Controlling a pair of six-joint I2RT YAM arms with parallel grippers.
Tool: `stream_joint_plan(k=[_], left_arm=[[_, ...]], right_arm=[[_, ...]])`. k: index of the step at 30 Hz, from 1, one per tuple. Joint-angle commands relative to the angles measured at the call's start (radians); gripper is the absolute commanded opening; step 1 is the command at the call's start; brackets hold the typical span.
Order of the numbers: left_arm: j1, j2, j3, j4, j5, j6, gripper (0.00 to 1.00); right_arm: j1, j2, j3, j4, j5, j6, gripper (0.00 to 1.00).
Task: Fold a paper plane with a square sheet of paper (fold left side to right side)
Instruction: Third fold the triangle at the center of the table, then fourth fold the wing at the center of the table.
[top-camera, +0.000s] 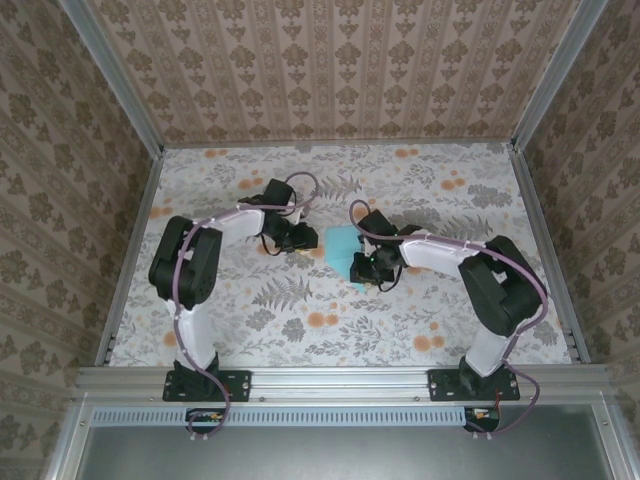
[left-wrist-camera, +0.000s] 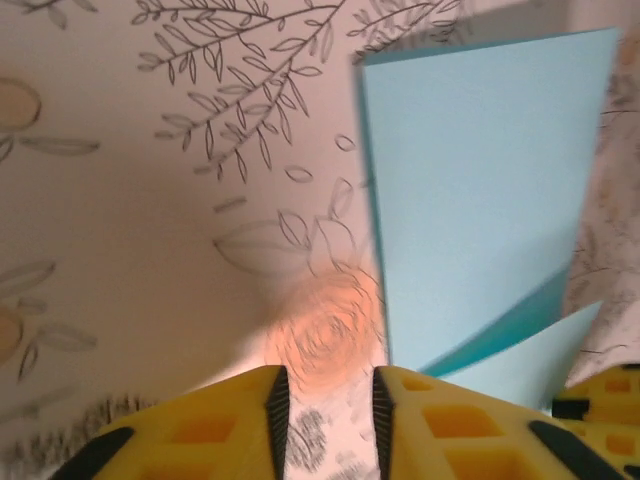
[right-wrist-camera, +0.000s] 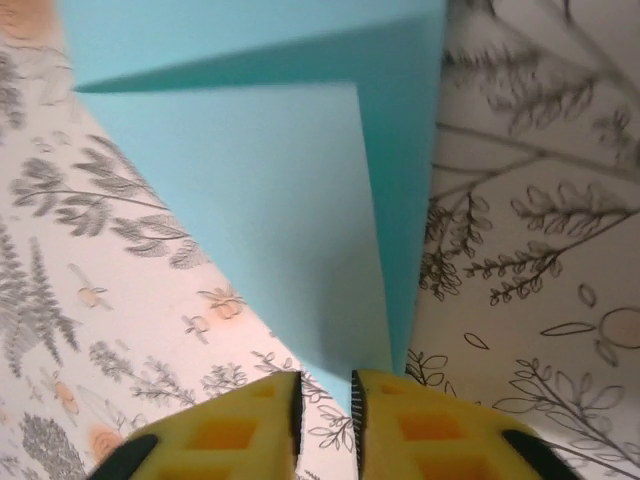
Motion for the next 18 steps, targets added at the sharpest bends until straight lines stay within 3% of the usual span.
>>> stream_joint_plan(k=[1, 6, 9, 13, 18], left_arm=[[0.006, -0.12, -0.071, 0.023, 0.018, -0.054, 0.35], [0.007, -0.203, -0.204, 0.149, 0.068, -0.205, 0.44], [0.006, -0.211, -0.269, 0.249, 0.096, -0.304, 0.47], [-0.017, -0.188, -0.299, 0.317, 0.104, -0.371, 0.48], [-0.047, -0.145, -0.301, 0.368, 0.106, -0.419, 0.49]], right_arm=[[-0.034, -0.105, 0.004, 0.002, 0.045, -0.135, 0.37], [-0.116, -0.116, -0.001, 0.044, -0.045, -0.303, 0.61], [-0.139, -0.073, 0.011, 0.078, -0.137, -0.36, 0.65], [-0.139, 0.007, 0.037, 0.108, -0.219, -0.37, 0.64], [-0.139, 0.077, 0.046, 0.159, -0.255, -0.344, 0.52]])
